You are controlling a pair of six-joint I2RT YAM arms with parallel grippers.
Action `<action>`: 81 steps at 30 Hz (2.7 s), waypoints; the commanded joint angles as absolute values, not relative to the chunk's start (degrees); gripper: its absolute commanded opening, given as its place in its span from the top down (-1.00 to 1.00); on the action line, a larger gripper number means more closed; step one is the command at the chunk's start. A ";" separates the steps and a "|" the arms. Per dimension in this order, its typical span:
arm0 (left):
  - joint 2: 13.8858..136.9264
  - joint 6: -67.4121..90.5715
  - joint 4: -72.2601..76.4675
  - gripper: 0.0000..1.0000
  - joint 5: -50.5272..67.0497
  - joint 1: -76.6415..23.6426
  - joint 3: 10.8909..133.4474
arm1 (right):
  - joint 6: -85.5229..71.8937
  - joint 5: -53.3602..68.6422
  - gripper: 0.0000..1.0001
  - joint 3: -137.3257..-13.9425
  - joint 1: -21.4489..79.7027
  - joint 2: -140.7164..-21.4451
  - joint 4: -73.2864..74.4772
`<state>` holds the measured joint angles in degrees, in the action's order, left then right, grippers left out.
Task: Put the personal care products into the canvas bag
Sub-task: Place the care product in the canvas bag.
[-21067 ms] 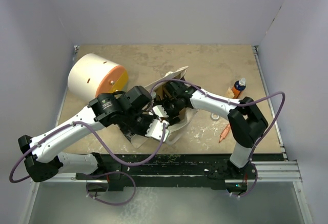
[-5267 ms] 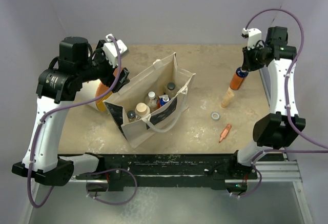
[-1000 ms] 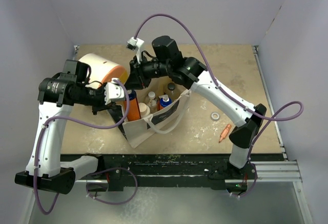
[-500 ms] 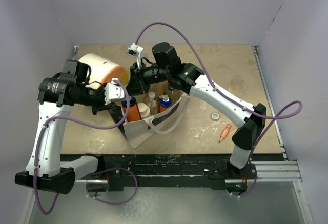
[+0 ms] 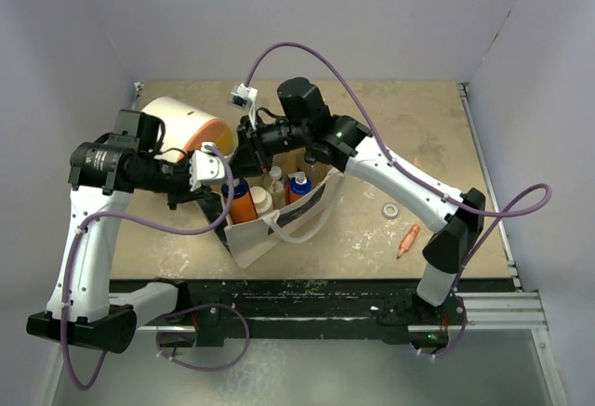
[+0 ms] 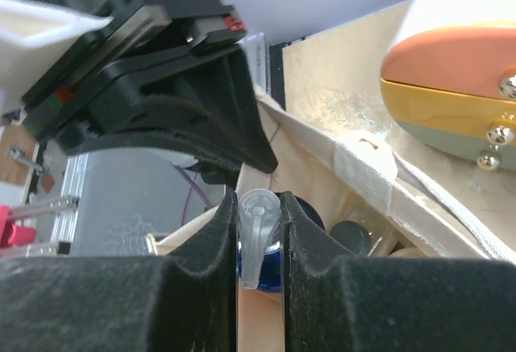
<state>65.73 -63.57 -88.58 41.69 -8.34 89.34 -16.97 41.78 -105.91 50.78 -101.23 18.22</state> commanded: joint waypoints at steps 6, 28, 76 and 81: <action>63.46 -60.37 -88.76 1.00 46.35 -8.35 88.48 | -6.35 55.08 1.00 -104.69 50.39 -93.37 14.21; 63.66 -64.29 -88.64 1.00 44.80 -8.40 86.22 | 9.51 52.35 1.00 -113.12 46.94 -90.73 34.24; 63.65 -47.77 -81.60 -0.25 51.27 -8.95 90.26 | 33.77 47.67 1.00 -96.34 44.94 -95.16 40.65; 62.74 -45.96 -80.97 -0.41 50.58 -11.29 91.81 | 31.78 47.62 1.00 -95.27 44.74 -94.31 38.28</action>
<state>64.23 -49.30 -83.15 48.64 -9.87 88.75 35.09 45.41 -95.22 44.86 -97.84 41.60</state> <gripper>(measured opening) 0.685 0.194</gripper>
